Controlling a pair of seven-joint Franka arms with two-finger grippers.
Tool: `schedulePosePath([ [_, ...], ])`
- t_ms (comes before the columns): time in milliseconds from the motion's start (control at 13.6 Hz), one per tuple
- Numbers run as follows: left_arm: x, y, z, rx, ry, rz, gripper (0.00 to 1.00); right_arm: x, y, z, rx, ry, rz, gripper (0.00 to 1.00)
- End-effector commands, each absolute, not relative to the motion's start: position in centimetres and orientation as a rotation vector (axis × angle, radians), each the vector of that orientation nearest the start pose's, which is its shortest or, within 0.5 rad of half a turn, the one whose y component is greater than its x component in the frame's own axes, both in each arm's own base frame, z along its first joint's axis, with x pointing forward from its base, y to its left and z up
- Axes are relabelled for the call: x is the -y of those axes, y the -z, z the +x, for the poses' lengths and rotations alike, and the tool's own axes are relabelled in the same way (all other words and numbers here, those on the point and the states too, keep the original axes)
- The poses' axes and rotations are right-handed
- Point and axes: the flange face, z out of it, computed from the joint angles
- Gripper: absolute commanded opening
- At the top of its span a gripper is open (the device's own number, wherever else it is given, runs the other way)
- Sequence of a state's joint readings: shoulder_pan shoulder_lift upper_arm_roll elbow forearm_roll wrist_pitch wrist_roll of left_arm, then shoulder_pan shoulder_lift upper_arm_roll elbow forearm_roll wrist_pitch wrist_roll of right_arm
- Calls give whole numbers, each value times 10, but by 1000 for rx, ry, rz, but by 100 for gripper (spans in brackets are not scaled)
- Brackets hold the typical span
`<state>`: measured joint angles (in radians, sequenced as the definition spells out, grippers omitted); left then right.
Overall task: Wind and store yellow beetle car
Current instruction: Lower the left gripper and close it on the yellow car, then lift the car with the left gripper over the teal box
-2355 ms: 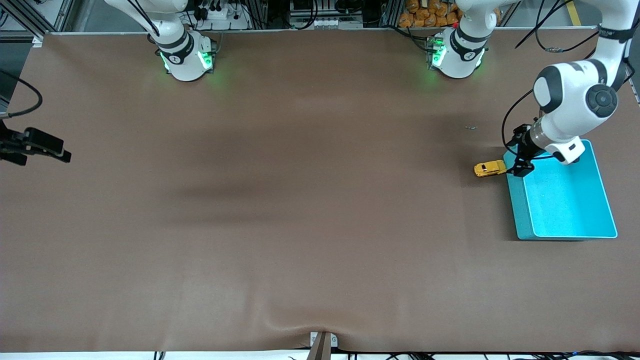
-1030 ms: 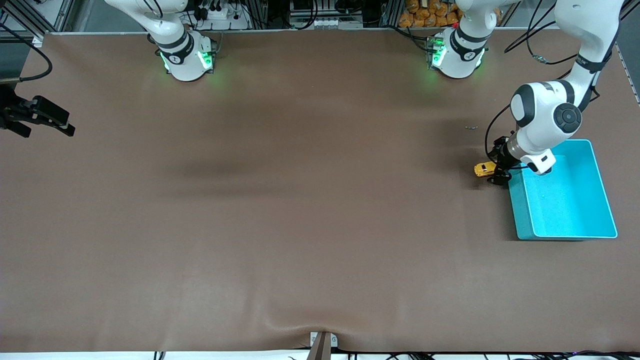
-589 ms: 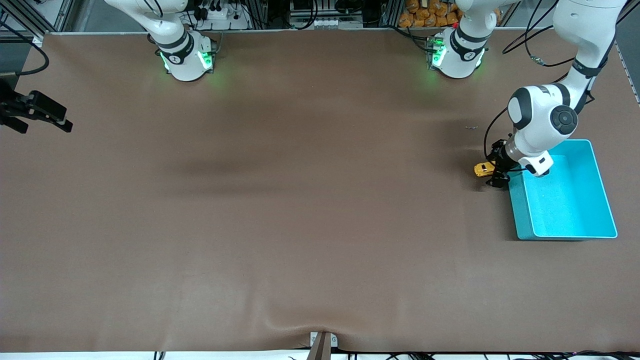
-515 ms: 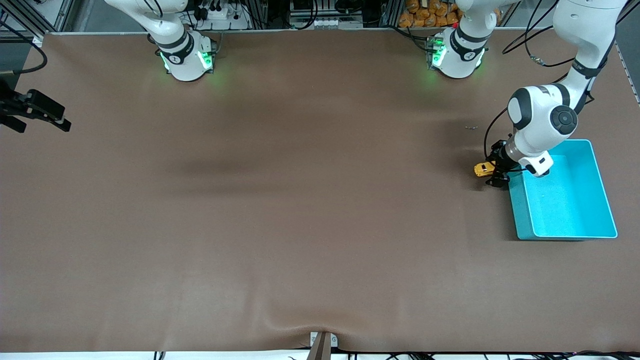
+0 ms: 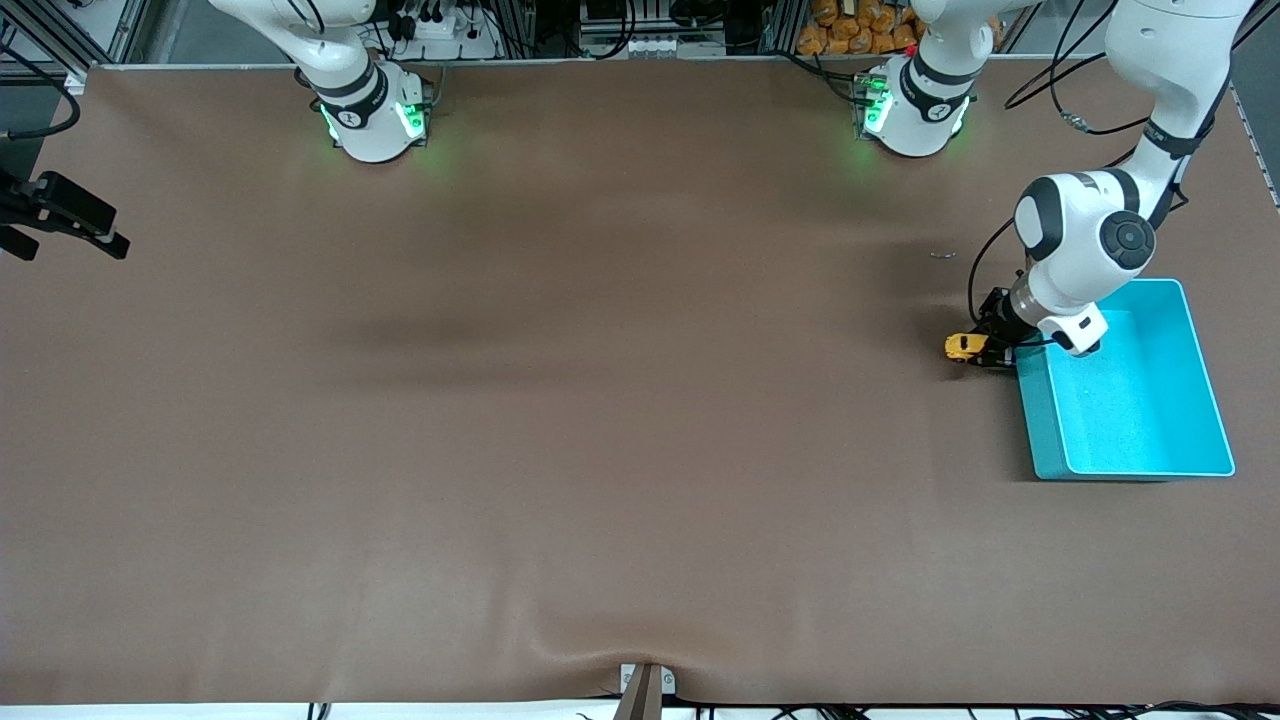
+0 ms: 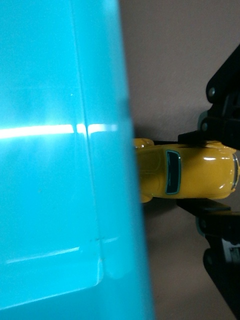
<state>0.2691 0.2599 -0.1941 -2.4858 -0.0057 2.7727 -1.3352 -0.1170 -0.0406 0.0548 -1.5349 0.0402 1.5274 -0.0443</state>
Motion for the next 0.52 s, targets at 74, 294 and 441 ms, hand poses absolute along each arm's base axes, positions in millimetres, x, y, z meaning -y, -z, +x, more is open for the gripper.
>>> schedulePosePath([
  [74, 8, -235, 490, 2027, 20, -2486, 4, 30, -658, 539, -54, 33, -3112, 100],
  [294, 19, -287, 516, 1849, 16, -2532, 0, 30, -657, 539, -54, 31, -3111, 100],
  [441, 16, -323, 531, 1700, -10, -2574, 0, 30, -656, 540, -52, 28, -3111, 100],
])
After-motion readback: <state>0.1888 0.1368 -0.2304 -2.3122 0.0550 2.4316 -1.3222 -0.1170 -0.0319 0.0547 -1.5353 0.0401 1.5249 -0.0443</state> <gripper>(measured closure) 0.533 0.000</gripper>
